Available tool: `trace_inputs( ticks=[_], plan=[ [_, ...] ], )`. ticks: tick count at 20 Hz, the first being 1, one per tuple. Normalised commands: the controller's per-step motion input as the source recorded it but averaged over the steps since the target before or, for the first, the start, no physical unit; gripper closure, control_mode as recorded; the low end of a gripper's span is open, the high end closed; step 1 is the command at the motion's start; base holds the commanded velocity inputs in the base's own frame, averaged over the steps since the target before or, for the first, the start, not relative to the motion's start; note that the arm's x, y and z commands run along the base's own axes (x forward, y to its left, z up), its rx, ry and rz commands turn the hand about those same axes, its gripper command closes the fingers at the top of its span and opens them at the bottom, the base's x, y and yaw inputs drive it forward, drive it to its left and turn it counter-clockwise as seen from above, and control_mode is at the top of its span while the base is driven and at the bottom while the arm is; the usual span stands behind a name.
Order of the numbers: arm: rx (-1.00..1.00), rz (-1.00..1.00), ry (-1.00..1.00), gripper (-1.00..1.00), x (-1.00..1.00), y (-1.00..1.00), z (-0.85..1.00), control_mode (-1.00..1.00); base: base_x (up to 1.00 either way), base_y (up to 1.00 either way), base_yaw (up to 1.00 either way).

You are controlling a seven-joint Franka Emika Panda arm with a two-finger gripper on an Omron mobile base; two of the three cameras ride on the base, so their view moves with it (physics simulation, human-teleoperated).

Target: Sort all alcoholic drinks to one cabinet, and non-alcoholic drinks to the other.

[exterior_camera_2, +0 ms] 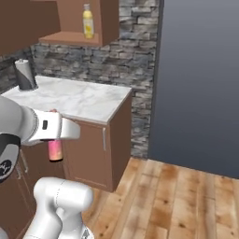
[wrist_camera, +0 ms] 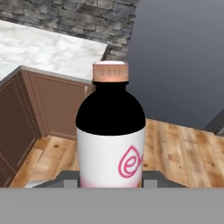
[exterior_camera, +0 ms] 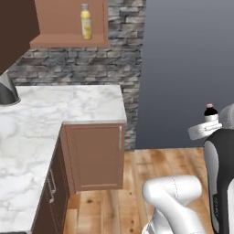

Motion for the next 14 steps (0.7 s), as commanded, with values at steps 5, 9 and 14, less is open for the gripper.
trace_inputs(
  ticks=[5, 9, 14],
  plan=[
    [0.00, 0.00, 0.00, 1.00, 0.00, 0.00, 0.00, 1.00, 0.63, 0.19, -0.04],
    [0.00, 0.00, 0.00, 1.00, 0.00, 0.00, 0.00, 1.00, 0.57, 0.35, -0.06],
    [0.00, 0.00, 0.00, 1.00, 0.00, 0.00, 0.00, 1.00, 0.56, 0.44, -0.08]
  ],
)
